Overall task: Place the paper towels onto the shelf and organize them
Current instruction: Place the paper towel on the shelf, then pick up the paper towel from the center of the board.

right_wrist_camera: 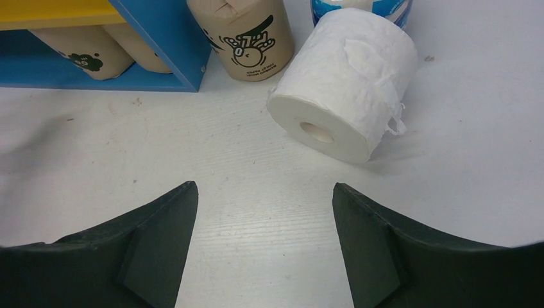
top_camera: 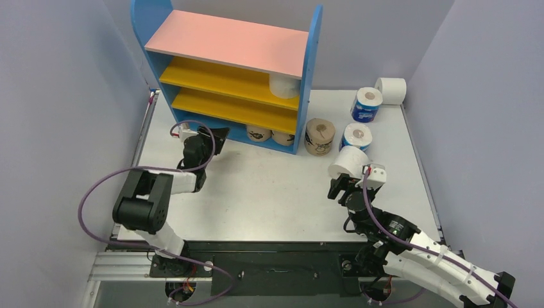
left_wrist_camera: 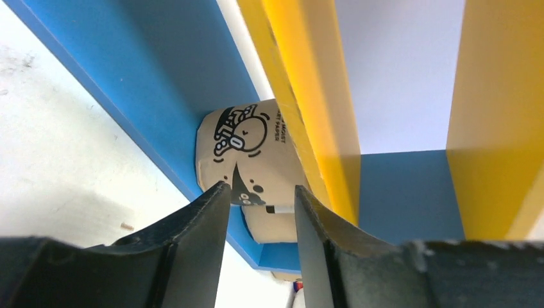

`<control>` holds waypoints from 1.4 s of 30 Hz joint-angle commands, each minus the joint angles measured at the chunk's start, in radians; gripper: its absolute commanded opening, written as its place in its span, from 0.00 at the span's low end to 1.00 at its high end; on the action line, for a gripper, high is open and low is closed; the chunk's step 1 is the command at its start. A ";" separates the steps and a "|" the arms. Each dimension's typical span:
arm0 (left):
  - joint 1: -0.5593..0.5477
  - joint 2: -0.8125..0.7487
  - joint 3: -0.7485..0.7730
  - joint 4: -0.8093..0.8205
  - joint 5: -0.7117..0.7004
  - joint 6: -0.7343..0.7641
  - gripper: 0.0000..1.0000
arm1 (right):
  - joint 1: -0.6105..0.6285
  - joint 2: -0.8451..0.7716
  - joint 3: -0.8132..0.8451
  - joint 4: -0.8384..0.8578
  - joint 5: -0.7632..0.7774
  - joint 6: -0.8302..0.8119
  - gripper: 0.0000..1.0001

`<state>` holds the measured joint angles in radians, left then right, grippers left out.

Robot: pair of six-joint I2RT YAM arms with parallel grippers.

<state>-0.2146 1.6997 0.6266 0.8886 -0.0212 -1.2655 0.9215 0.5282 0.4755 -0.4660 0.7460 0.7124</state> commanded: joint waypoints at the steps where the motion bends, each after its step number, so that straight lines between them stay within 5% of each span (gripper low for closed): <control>1: -0.023 -0.222 -0.058 -0.169 -0.060 0.132 0.41 | -0.007 -0.016 0.006 0.005 0.046 0.005 0.73; 5: -0.071 -0.400 -0.090 -0.353 -0.105 0.232 0.49 | -0.008 -0.035 0.008 0.004 0.068 0.006 0.78; 12: -0.321 -0.620 -0.051 -0.706 -0.340 0.521 0.70 | -0.010 -0.020 0.039 0.002 0.097 0.031 0.85; 13: -0.361 -0.649 -0.047 -0.758 -0.375 0.539 0.91 | -0.010 -0.001 0.047 0.002 0.098 0.031 0.85; 14: -0.378 -0.661 -0.043 -0.783 -0.386 0.566 0.97 | -0.010 0.012 0.065 0.003 0.107 0.028 0.85; 23: -0.438 -0.697 0.033 -1.160 -0.441 0.505 0.96 | -0.058 0.284 0.268 0.025 0.163 0.041 0.84; 26: -0.449 -0.654 0.104 -1.293 -0.435 0.496 0.96 | -0.174 0.399 0.334 0.045 0.048 0.052 0.84; 31: -0.449 -0.681 0.080 -1.327 -0.434 0.469 0.96 | -0.410 0.517 0.397 0.145 -0.275 0.077 0.79; 37: -0.425 -0.740 0.017 -1.338 -0.354 0.411 0.96 | -0.495 0.709 0.502 0.182 -0.422 0.100 0.76; 42: -0.424 -0.905 -0.124 -1.181 -0.258 0.372 0.96 | -0.516 0.832 0.619 0.182 -0.438 0.098 0.73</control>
<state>-0.6399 0.9154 0.5816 -0.3977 -0.3676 -0.8501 0.4187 1.2919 0.9794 -0.3218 0.3672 0.7990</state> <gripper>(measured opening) 0.966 0.740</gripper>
